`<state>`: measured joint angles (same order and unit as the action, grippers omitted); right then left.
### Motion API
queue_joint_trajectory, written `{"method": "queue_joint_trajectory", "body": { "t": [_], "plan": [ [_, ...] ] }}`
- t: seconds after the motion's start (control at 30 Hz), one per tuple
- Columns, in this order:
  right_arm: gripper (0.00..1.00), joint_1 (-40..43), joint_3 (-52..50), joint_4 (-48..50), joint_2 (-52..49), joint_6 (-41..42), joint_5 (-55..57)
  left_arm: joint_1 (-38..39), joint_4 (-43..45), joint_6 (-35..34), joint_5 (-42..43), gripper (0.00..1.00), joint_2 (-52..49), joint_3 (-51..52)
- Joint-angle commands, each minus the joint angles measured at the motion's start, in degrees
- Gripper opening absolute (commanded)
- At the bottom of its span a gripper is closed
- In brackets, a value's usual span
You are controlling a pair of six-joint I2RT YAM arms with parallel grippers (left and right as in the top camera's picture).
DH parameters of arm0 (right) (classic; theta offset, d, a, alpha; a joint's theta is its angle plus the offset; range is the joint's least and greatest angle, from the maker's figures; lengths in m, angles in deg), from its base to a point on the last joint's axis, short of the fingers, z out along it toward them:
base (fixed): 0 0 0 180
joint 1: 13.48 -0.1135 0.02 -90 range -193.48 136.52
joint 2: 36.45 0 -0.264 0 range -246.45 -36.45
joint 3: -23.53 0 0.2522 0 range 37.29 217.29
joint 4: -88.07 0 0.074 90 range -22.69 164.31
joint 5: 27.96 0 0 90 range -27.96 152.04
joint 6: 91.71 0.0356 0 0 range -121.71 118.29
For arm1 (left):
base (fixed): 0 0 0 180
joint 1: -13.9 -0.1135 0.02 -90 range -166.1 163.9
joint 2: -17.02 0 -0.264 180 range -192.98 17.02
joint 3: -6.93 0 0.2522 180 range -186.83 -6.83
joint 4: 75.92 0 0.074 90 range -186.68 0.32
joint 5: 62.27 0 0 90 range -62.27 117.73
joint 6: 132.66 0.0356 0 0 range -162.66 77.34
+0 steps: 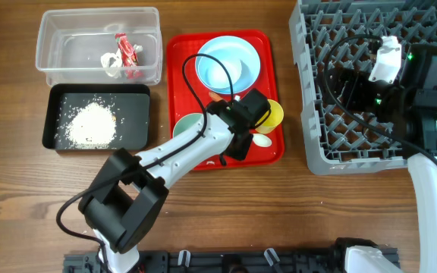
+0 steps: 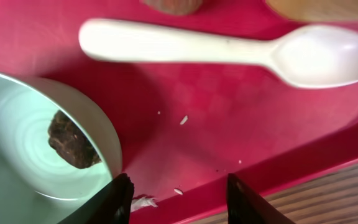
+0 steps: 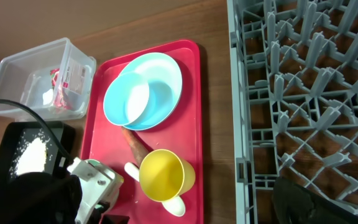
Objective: Sort waste into correct bins and load items into the dishwasher rack
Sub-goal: 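Grasp the mint bowl with scraps using the left gripper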
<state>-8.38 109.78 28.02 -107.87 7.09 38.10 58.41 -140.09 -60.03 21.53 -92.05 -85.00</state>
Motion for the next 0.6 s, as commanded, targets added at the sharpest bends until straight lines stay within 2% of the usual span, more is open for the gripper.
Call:
{"method": "queue_joint_trajectory", "body": {
  "t": [0.0, 0.23, 0.4, 0.47, 0.57],
  "plan": [
    [1.00, -0.39, 0.90, 0.09, -0.48, 0.39, 0.17, -0.50, 0.66, -1.09, -1.01, 0.49, 2.60, -2.64],
    [1.00, -0.39, 0.90, 0.09, -0.48, 0.39, 0.17, -3.93, 3.13, -1.18, -0.98, 0.38, -0.98, -2.58],
    [1.00, -0.39, 0.90, 0.04, -0.48, 0.37, 0.17, -5.92, 4.59, -1.14, -0.94, 0.37, -5.16, -2.51],
    [1.00, -0.39, 0.90, 0.04, -0.48, 0.37, 0.17, -5.90, 4.39, -1.14, -0.92, 0.32, -6.45, -2.51],
    [1.00, -0.39, 0.90, -0.07, -0.48, 0.39, 0.17, -5.75, 4.37, -1.11, -0.96, 0.15, -6.99, -2.51]
  ]
}}
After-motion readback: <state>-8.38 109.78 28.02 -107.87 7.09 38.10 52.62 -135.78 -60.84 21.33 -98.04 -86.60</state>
